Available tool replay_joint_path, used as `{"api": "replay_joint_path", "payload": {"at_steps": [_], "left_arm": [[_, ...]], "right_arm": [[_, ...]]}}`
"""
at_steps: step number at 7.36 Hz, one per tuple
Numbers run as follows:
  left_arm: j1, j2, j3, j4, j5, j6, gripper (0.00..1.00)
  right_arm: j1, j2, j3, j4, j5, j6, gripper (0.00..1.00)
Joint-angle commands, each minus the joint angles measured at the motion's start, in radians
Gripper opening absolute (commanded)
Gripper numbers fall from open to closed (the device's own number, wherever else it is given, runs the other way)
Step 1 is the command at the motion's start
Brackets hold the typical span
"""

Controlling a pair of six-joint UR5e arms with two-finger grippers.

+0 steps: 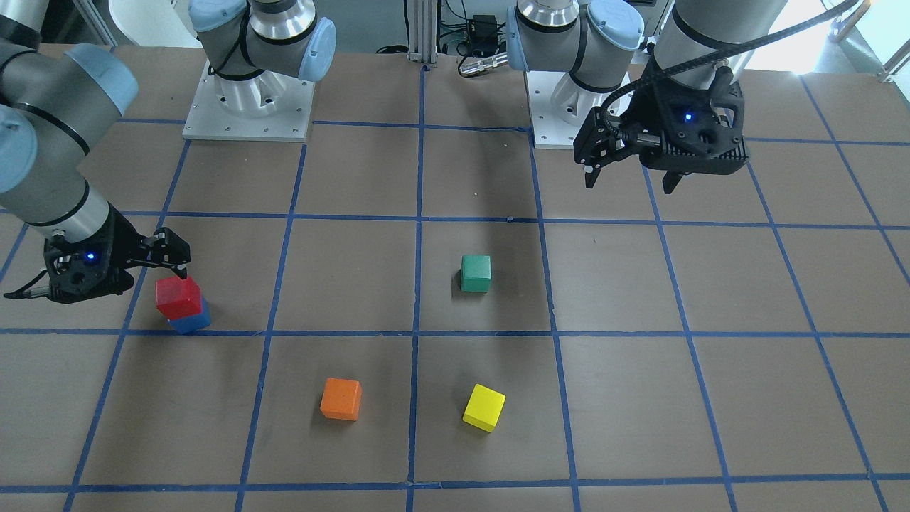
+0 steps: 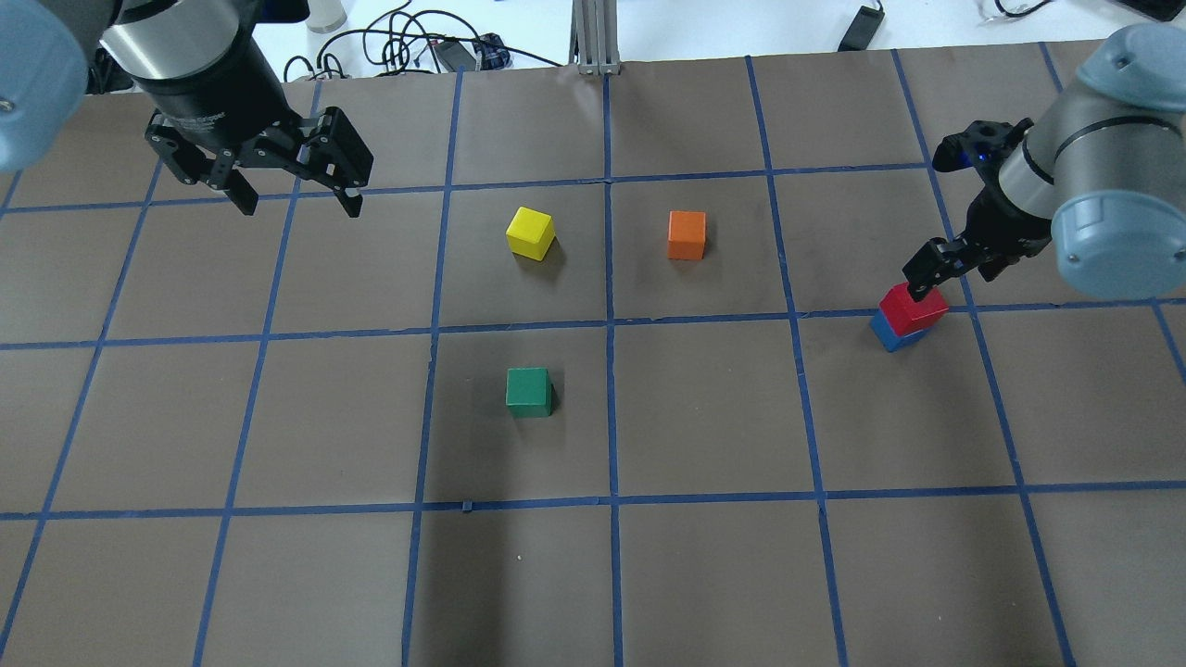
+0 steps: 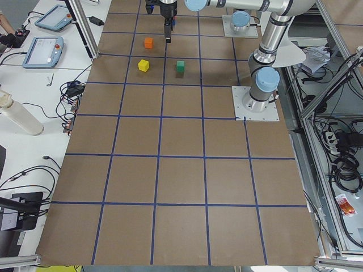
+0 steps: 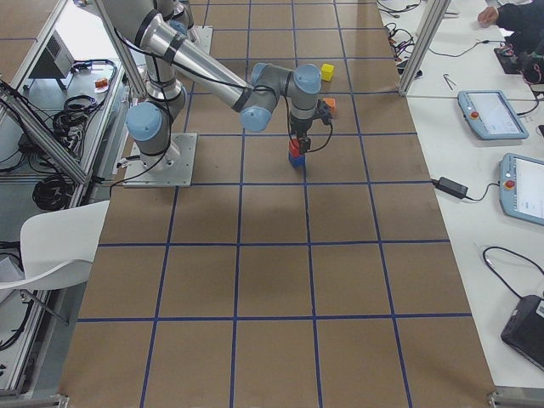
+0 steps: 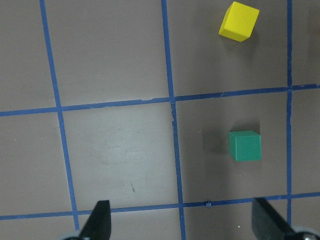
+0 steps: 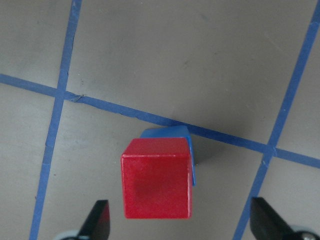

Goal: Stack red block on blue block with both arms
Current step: 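Open the right gripper to release the red cube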

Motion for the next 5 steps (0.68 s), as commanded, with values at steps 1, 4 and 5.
{"api": "replay_joint_path", "payload": {"at_steps": [1, 4, 5], "left_arm": [[0.000, 0.000, -0.002, 0.000, 0.000, 0.000, 1.00], [0.000, -0.004, 0.004, 0.000, 0.000, 0.000, 1.00], [0.000, -0.004, 0.004, 0.000, 0.000, 0.001, 1.00]], "right_arm": [[0.002, -0.102, -0.101, 0.264, -0.009, 0.096, 1.00], [0.044, -0.225, -0.144, 0.426, 0.006, 0.341, 1.00], [0.086, -0.231, -0.160, 0.434, 0.007, 0.424, 1.00]]}}
